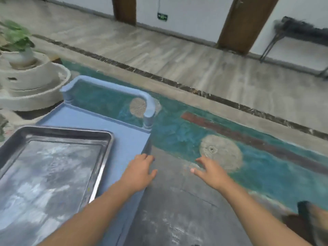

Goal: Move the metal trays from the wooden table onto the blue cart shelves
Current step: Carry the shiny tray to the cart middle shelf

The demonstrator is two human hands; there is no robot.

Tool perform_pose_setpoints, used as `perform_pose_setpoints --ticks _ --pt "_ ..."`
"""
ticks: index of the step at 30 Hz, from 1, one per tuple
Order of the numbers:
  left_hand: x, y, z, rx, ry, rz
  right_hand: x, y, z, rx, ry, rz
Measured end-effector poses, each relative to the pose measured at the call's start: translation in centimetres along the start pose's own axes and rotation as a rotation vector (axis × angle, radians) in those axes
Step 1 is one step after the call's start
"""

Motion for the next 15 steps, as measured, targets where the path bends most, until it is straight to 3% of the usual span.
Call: perform_pose_setpoints --ticks 8,15 --pt "-11.7 5.4 -19.0 -0.376 0.071 0.313 0.4 -17.1 -21.0 -0.583 0.180 -0.214" --pt "-27.3 1.2 -37.5 -0.704 0.243 0.603 -2.8 -37.1 -35.3 -0.974 0.325 -0.335"
Point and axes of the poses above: each hand's wrist, its own y-axis towards the middle knuckle, its own x-axis out of the back of the hand, z = x × y, the point moved 4 cm from there along y, towards the middle knuckle, and after that the axes turned 12 degrees about -y, right-handed, at the moved point
